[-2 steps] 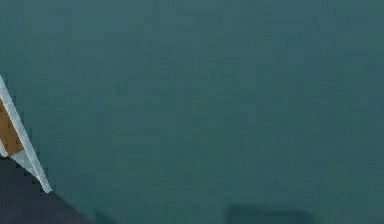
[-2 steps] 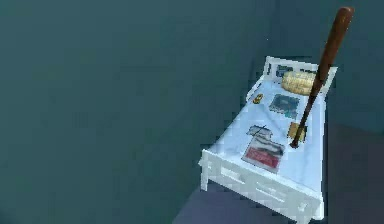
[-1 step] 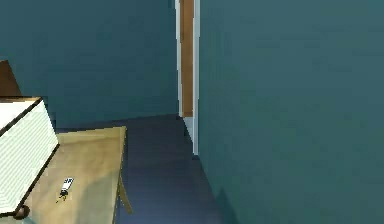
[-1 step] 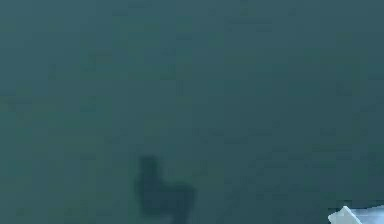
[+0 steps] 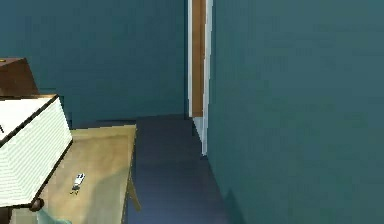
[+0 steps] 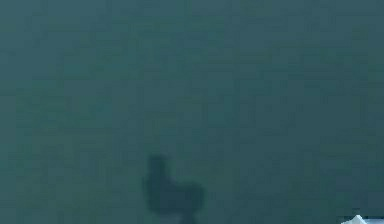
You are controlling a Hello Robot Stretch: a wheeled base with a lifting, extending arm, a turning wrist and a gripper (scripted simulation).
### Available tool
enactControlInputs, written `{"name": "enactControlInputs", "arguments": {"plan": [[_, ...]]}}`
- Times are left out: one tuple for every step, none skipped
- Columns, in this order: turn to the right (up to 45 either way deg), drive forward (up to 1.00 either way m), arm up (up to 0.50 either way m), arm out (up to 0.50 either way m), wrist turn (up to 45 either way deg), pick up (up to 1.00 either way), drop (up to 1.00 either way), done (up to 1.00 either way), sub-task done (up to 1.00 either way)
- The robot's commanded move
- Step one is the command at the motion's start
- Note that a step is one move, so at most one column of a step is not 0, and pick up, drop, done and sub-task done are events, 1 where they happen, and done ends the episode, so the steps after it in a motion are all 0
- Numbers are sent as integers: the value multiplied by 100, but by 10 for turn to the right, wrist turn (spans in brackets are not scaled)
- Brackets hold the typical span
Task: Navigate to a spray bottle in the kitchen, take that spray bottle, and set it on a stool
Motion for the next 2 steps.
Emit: {"name": "enactControlInputs", "arguments": {"plan": [[0,30,0,0,0,0,0,0,0],[-30,0,0,0,0,0,0,0,0]]}}
